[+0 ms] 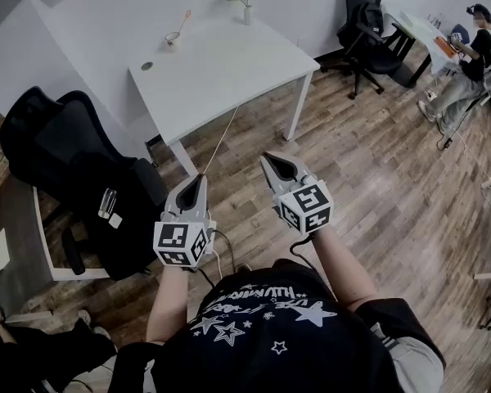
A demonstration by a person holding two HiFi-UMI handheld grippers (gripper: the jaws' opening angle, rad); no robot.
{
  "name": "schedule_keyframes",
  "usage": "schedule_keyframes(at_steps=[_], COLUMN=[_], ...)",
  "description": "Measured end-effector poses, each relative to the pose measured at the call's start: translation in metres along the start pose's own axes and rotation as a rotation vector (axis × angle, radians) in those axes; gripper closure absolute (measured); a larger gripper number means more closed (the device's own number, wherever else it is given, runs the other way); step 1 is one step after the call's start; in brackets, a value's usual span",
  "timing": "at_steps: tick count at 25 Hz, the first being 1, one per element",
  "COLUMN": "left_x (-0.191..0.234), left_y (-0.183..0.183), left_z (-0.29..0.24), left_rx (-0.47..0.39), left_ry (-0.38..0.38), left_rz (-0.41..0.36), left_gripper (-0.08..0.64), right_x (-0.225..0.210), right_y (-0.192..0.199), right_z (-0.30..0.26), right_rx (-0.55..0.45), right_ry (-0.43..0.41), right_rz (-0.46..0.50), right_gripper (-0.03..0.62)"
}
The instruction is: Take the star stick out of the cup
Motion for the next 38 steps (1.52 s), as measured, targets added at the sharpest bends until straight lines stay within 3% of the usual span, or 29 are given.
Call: schedule_keyframes(at_steps=[19, 28, 38], left_x=[0.050, 0.064, 0.120], left_y=[0.019, 0.021, 0.016], left_z=[0.017, -0.012, -0.097], left_rx=[0.041, 0.062, 0.086], left_ry=[0.002, -0.008, -0.115], left_rz=[0.054, 0.060, 0.058], left_gripper=[0.557, 0.557, 0.557], right_x=[0.026, -0.010, -0.085], right_y=[0.005, 0.010, 0.009], right_z=[-0.025, -0.050, -0.162], right_rx=[-0.008, -0.005, -0.020], right_ry=[0.001, 0.043, -0.021], right_rz=[-0.085, -0.126, -0.209], right_gripper=[0.575, 0.575, 0.575])
Point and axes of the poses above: the fingertips, and each gripper's own axes: z backward along the fingers, x to its left, y out of its underside, the point moved 5 cm from there along z, backward along the fingers, and after that the axes turned 1 degree about -y, right-handed, at the moved point
